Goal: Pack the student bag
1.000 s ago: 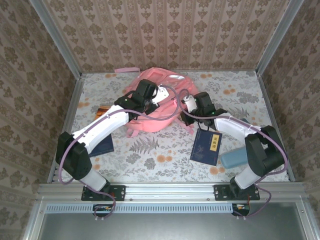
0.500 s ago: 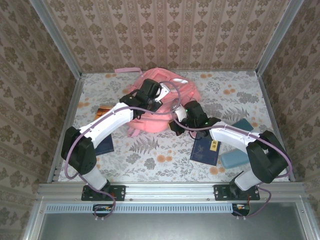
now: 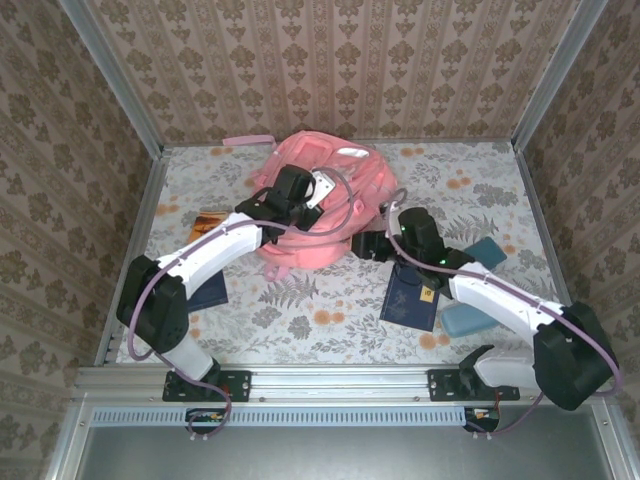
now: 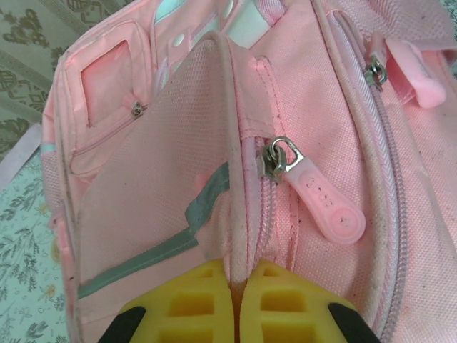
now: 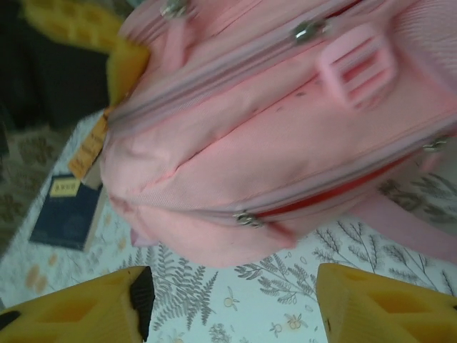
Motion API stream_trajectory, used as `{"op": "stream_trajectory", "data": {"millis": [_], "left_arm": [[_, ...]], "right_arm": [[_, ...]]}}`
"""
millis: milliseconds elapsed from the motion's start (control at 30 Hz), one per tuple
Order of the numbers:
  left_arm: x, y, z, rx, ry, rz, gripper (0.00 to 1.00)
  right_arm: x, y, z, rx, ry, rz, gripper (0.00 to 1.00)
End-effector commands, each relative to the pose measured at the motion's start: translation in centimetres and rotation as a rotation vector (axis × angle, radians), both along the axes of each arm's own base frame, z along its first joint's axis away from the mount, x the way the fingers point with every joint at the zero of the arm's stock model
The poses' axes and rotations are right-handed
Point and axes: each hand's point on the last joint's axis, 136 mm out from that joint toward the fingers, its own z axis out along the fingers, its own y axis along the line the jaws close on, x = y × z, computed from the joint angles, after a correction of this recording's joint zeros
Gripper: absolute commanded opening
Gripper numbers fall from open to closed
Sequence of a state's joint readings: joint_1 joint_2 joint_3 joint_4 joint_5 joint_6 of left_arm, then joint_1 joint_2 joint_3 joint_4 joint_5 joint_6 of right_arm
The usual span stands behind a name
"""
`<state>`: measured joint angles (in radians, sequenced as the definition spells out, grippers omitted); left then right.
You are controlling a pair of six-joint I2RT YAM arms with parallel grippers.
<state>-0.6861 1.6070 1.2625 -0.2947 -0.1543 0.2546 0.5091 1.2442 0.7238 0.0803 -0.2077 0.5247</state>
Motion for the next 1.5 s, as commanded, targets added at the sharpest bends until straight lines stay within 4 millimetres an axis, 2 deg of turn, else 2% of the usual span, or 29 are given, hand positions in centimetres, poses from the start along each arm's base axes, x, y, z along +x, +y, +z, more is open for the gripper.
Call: {"op": "stream_trajectory", "data": {"millis": [0, 133, 267, 300, 433, 667, 900, 1000, 1067, 1267, 1467], "left_arm": [[0.7, -1.1, 6.4, -0.163, -0.153, -0.018, 0.0], [0.6, -1.4, 6.4, -0.18, -0.149, -0.031, 0.0], [0.3, -1.5, 6.6, -0.195, -0.15, -0.045, 0.0], [0.2, -1.5, 6.6, -0.197, -0.148, -0.048, 0.0], [-0.1, -1.5, 6.5, -0.205, -0.145, -0.054, 0.0], [-0.6, -1.7, 6.6, -0.227, -0.13, -0.069, 0.0], [-0.5, -1.6, 6.2, -0.216, -0.127, -0.063, 0.0], [-0.2, -1.3, 6.1, -0.205, -0.135, -0.044, 0.0], [-0.3, -1.4, 6.3, -0.207, -0.137, -0.051, 0.0], [-0.3, -1.5, 6.4, -0.206, -0.142, -0.059, 0.0], [-0.5, -1.5, 6.1, -0.203, -0.134, -0.065, 0.0]], "right_arm": [[0.5, -2.4, -0.9, 0.113, 0.184, -0.197, 0.64], [1.2, -2.5, -1.8, 0.231, 0.368, -0.296, 0.63], [2.0, -0.9, -2.4, 0.355, 0.507, -0.32, 0.59], [2.4, -0.2, -3.3, 0.381, 0.536, -0.314, 0.57], [4.4, 1.6, -3.3, 0.471, 0.563, -0.293, 0.52], [6.0, 2.7, -3.2, 0.554, 0.558, -0.28, 0.46], [5.8, 2.0, -3.8, 0.57, 0.558, -0.31, 0.46], [5.4, 1.2, -3.9, 0.565, 0.549, -0.335, 0.52], [5.3, 0.9, -3.8, 0.565, 0.542, -0.342, 0.53], [6.0, 0.7, -2.7, 0.648, 0.503, -0.339, 0.47], [6.2, 0.0, -2.3, 0.664, 0.488, -0.355, 0.48]]}}
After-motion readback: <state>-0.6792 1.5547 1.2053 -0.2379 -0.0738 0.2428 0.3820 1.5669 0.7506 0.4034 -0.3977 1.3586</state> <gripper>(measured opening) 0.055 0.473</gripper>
